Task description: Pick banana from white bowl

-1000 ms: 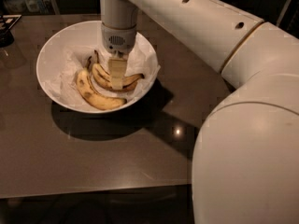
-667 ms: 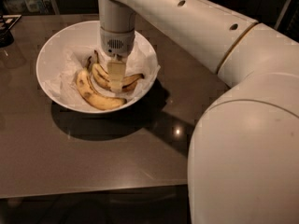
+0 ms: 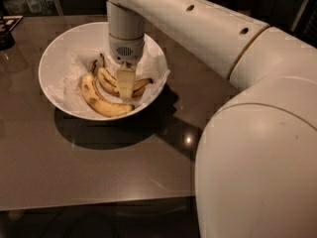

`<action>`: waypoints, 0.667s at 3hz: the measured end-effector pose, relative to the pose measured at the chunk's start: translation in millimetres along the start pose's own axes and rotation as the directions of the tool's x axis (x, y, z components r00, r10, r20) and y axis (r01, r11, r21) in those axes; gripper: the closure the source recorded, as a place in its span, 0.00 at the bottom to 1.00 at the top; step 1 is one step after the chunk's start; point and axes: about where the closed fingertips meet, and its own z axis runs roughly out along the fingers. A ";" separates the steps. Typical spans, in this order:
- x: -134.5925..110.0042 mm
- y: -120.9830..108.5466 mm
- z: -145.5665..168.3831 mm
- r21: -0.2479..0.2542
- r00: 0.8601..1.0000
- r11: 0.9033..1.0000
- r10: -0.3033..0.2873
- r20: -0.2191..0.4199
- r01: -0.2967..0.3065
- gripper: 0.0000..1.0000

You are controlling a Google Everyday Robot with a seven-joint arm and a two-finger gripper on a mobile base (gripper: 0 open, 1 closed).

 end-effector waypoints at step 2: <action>4.9 -2.8 8.2 0.015 1.000 1.000 0.009 0.013 -0.009 0.87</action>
Offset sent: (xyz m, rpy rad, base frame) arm -0.0009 -0.0073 -0.0064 0.0012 -0.0029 -0.0093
